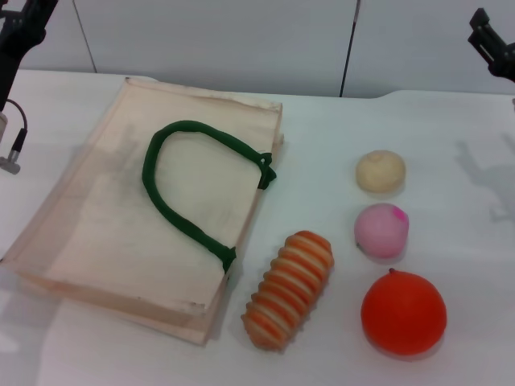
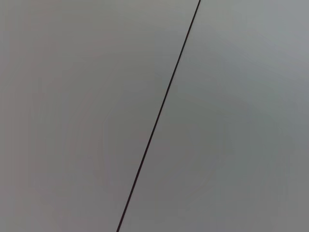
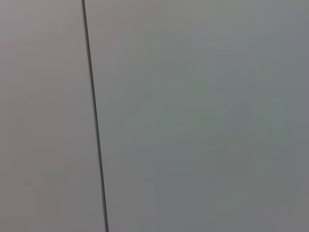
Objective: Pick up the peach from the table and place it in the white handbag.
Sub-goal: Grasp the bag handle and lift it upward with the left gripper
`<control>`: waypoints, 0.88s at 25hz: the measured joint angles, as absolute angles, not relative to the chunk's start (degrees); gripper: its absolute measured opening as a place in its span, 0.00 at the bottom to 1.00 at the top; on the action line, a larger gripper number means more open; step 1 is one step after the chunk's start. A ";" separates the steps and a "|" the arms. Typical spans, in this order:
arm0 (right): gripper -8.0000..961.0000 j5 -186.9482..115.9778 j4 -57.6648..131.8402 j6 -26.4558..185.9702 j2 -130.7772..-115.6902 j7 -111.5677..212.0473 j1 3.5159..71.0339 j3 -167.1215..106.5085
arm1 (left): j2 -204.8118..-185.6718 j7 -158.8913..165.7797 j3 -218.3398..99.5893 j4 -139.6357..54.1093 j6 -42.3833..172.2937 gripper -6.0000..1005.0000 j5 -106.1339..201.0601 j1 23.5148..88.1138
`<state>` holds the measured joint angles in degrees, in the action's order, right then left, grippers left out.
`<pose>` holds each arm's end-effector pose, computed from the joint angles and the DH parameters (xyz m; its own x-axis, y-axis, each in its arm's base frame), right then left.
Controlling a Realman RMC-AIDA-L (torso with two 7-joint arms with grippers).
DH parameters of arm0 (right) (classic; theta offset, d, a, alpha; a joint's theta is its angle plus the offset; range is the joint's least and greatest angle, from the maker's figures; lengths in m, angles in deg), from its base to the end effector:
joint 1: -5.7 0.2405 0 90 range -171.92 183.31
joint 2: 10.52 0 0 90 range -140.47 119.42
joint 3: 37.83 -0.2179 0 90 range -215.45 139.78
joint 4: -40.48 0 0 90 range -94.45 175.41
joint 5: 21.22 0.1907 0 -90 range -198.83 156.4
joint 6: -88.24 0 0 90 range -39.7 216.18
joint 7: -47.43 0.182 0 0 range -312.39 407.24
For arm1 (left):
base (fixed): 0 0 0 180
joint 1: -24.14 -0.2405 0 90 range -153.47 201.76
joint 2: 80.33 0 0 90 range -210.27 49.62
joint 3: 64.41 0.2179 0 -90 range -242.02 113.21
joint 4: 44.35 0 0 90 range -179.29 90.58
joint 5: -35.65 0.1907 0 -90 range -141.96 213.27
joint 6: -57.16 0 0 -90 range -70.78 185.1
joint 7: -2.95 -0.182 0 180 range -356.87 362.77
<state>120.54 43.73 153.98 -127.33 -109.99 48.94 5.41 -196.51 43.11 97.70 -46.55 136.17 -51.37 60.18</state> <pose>0.2180 0.4159 0.0314 0.6123 0.0948 -0.7849 -0.7414 -0.2759 -0.6117 -0.2411 0.3857 0.0935 0.3265 -0.2575 0.9095 0.8878 -0.2468 -0.3886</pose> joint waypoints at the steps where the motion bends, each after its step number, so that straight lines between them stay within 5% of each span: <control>1: 0.93 120.54 43.73 153.98 -127.33 -109.98 48.94 5.41 | -196.51 43.11 97.68 -46.55 136.17 0.89 -51.39 60.18; 22: 0.93 120.66 43.73 153.95 -127.25 -109.98 48.42 5.41 | -195.76 56.69 98.30 -55.23 134.69 0.89 -41.22 62.09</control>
